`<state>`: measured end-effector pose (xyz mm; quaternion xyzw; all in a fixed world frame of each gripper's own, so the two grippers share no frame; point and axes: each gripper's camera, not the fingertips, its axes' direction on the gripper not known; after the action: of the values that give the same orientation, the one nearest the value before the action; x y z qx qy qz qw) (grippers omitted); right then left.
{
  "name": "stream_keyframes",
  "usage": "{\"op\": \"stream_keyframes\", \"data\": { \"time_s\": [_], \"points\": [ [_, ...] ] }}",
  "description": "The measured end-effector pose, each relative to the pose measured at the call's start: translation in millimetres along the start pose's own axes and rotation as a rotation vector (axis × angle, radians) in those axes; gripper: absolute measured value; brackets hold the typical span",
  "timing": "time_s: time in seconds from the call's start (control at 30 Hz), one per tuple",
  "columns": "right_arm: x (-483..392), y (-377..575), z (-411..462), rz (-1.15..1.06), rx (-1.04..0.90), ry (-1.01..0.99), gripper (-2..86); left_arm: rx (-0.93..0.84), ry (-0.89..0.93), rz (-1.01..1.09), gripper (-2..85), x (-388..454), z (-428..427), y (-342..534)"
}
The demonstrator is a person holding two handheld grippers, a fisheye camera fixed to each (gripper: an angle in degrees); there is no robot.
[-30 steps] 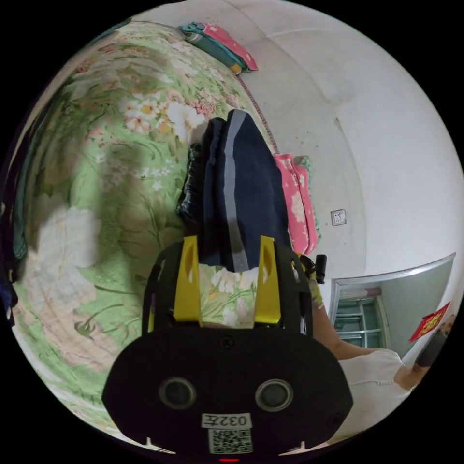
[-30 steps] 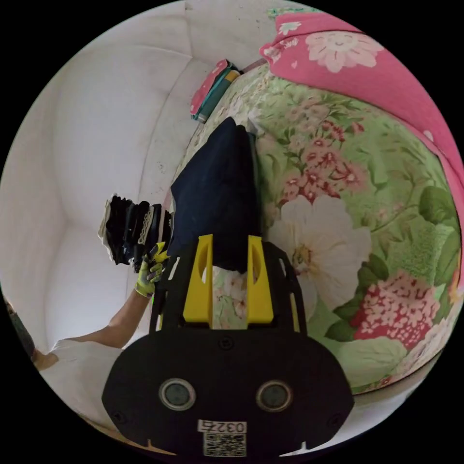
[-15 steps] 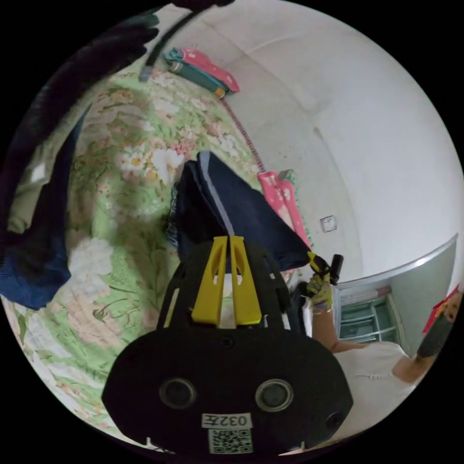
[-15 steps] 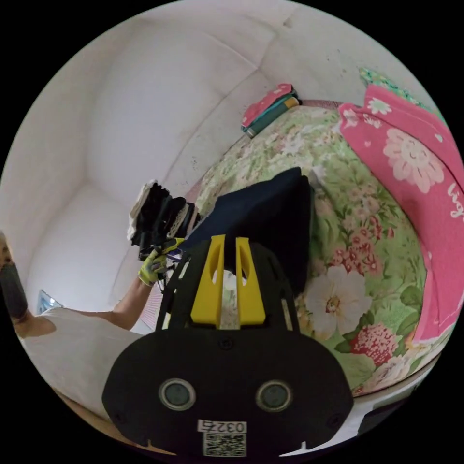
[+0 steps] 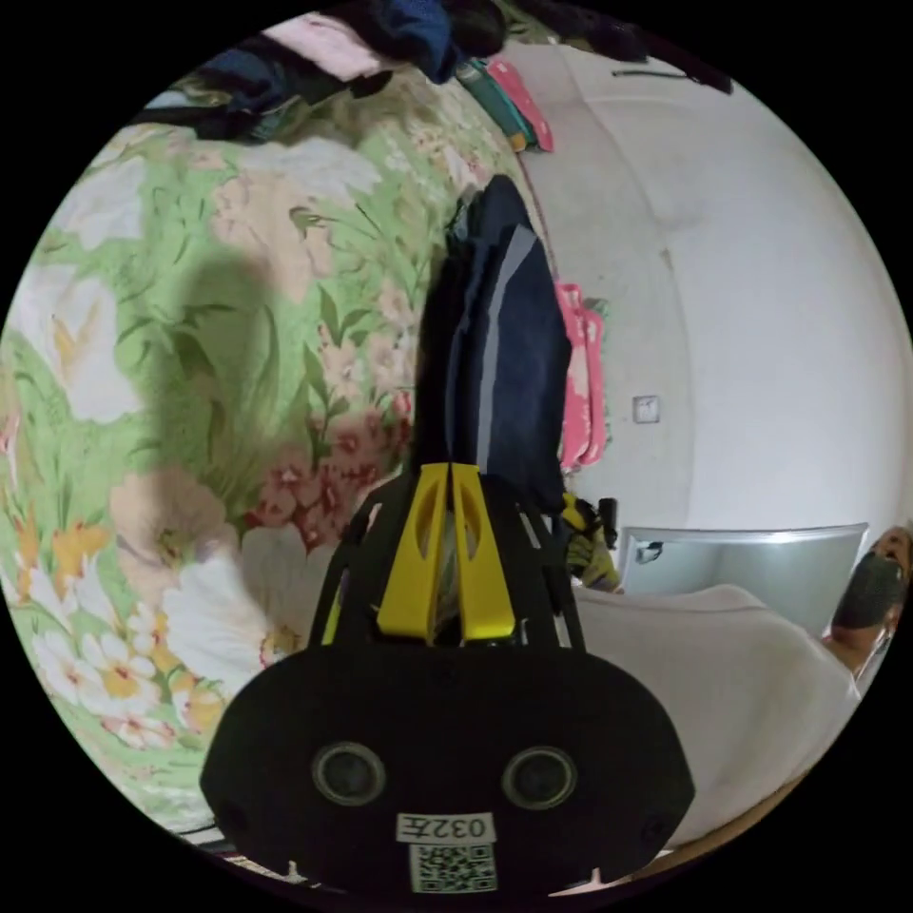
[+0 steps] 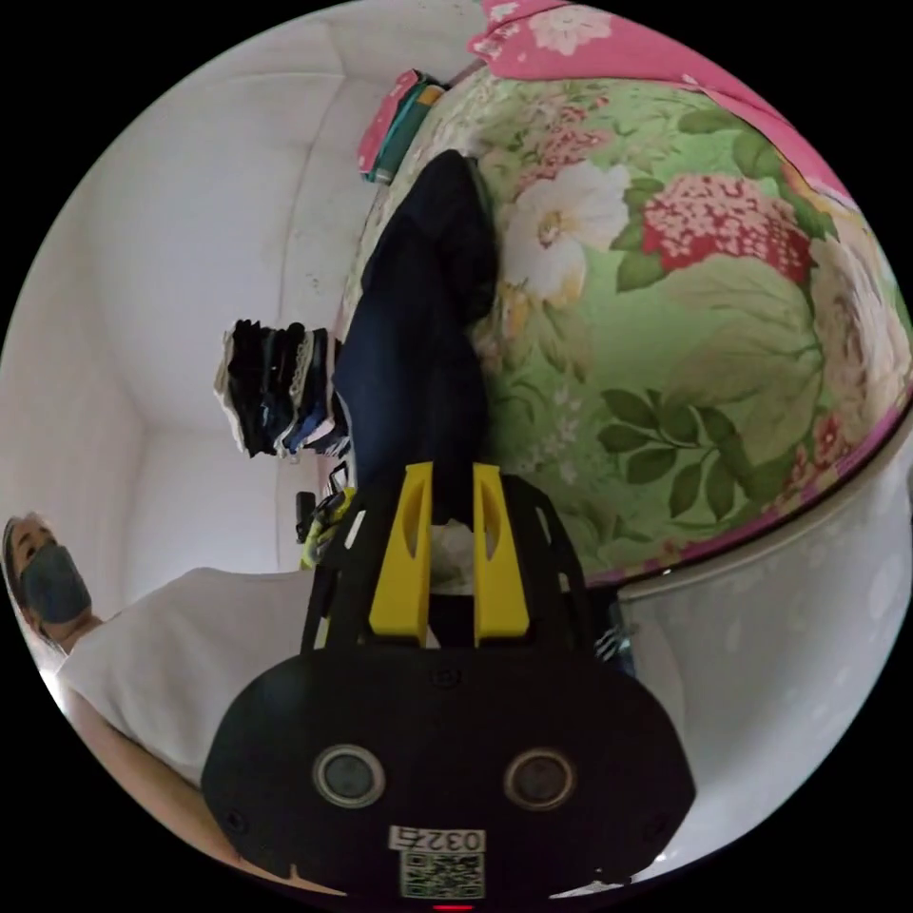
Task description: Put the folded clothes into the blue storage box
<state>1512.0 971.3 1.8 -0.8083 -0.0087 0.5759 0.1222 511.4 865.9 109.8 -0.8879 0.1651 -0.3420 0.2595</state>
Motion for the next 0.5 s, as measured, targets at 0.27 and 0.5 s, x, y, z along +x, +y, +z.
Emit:
{"op": "stream_keyframes", "data": {
  "time_s": [0.27,0.5],
  "points": [
    [-13.4,-26.1,-0.5,-0.17,0.087,0.197,10.3,0.079,0.081,0.104,9.5,-9.2,-0.6,-49.0],
    [10.6,-48.1,34.5,-0.185,-0.012,0.131,11.0,-0.013,0.085,0.098,10.5,-19.3,52.0,-94.4]
  ]
}}
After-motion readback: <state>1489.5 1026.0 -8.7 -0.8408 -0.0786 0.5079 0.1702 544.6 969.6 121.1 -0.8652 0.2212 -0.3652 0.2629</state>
